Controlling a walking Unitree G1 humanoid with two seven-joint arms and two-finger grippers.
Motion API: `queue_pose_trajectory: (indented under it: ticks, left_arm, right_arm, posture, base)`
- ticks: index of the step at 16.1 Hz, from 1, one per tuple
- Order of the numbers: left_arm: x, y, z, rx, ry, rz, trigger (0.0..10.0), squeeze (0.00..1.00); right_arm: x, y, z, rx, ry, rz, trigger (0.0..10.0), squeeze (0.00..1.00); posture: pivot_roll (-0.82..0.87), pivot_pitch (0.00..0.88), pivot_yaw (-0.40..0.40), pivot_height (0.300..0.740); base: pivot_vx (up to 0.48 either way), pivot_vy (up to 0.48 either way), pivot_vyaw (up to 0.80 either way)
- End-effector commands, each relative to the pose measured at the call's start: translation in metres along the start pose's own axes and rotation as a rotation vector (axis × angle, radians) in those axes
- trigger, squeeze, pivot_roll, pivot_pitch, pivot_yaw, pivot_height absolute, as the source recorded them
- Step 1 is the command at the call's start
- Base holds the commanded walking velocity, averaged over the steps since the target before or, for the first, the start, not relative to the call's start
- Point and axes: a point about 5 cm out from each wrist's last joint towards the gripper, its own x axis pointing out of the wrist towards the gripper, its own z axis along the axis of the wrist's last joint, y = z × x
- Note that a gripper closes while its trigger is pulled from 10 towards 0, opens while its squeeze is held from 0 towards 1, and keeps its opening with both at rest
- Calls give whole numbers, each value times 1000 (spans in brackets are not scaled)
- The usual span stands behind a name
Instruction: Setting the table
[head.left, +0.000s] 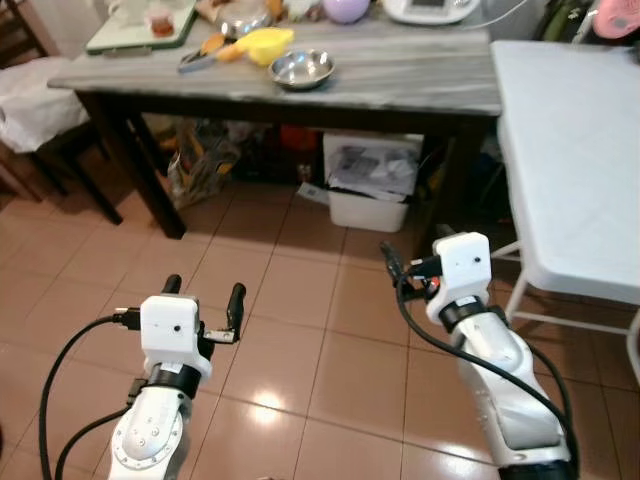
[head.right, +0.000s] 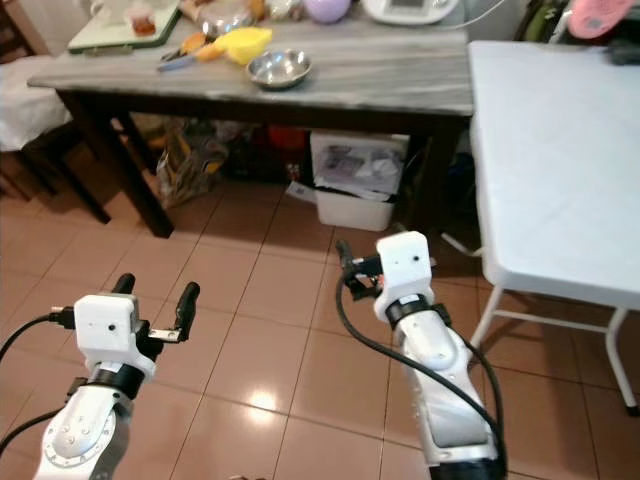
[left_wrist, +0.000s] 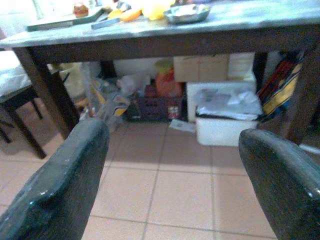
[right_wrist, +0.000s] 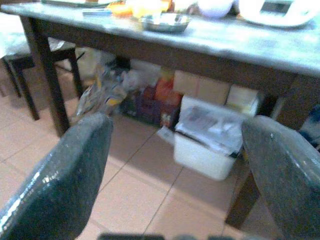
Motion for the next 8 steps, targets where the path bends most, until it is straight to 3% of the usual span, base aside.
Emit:
queue_pose_trajectory:
  ticks: [1, 4, 8]
  left_arm:
    - [-1, 2, 0, -4, 6, -3, 10000, 0]
    - [0, 3, 1, -1, 4, 5, 10000, 0]
    - [5, 5, 0, 2, 4, 5, 10000, 0]
  right_arm:
    - [-2, 1, 0, 21, 3, -4, 10000, 0]
    - [-21, 0, -9, 50, 34, -37, 10000, 0]
    - [-41, -11, -20, 4, 81, -59, 10000, 0]
  posture:
    - [-112, 160, 68, 740]
    - [-120, 157, 72, 740]
    - [-139, 154, 79, 740]
  base:
    - [300, 0, 0]
    - [299, 0, 0]
    - [275, 0, 0]
